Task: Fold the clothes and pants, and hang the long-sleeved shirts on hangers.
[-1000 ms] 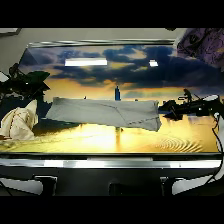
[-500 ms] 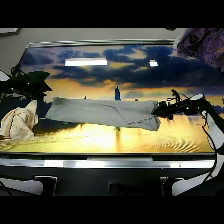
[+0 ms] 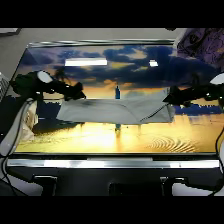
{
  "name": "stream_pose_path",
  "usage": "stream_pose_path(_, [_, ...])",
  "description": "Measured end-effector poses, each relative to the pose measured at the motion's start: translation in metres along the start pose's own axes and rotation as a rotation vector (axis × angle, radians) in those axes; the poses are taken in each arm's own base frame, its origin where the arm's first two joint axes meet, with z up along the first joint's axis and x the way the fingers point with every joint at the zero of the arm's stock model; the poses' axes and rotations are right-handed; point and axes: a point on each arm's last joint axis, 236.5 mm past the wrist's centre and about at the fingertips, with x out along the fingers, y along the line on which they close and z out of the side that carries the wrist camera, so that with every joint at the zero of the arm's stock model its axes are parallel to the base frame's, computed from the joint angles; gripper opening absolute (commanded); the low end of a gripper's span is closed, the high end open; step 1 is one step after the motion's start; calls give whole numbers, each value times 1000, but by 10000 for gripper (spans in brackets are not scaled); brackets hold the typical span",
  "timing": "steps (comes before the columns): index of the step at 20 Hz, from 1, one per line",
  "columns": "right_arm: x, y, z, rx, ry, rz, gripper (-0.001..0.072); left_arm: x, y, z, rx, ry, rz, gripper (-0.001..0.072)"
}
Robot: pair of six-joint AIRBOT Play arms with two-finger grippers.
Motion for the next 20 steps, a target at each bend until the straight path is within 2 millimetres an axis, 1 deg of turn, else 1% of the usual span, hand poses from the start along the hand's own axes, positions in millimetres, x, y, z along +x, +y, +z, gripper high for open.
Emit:
stream_pose_path(2, [-33, 8, 1, -29, -49, -58, 31, 46, -46, -30, 6, 55, -85, 14])
stream_pose_path(5, [-76, 23, 1, -58, -124, -115, 31, 101, -111, -75, -22, 121, -211, 14])
stream_pose_path(6, [-87, 28, -1, -65, -144, -126, 31, 118, -131, -91, -29, 144, -247, 14])
stream_pose_path(8, [-104, 36, -5, -74, -172, -141, 31, 144, -166, -118, -28, 182, -302, 14])
stream_pose_path(10, [-116, 41, -9, -74, -192, -150, 31, 167, -195, -141, -33, 216, -340, 14])
stream_pose_path(12, [-124, 45, -12, -69, -208, -153, 31, 186, -218, -160, -50, 242, -367, 14])
stream_pose_path(15, [-131, 49, -13, -55, -223, -153, 31, 210, -244, -183, -82, 263, -396, 14])
stream_pose_path(18, [-134, 51, -11, -37, -245, -152, 31, 222, -258, -201, -111, 279, -407, 12])
stream_pose_path(20, [-136, 51, -7, -24, -264, -148, 31, 222, -259, -196, -125, 274, -412, 11])
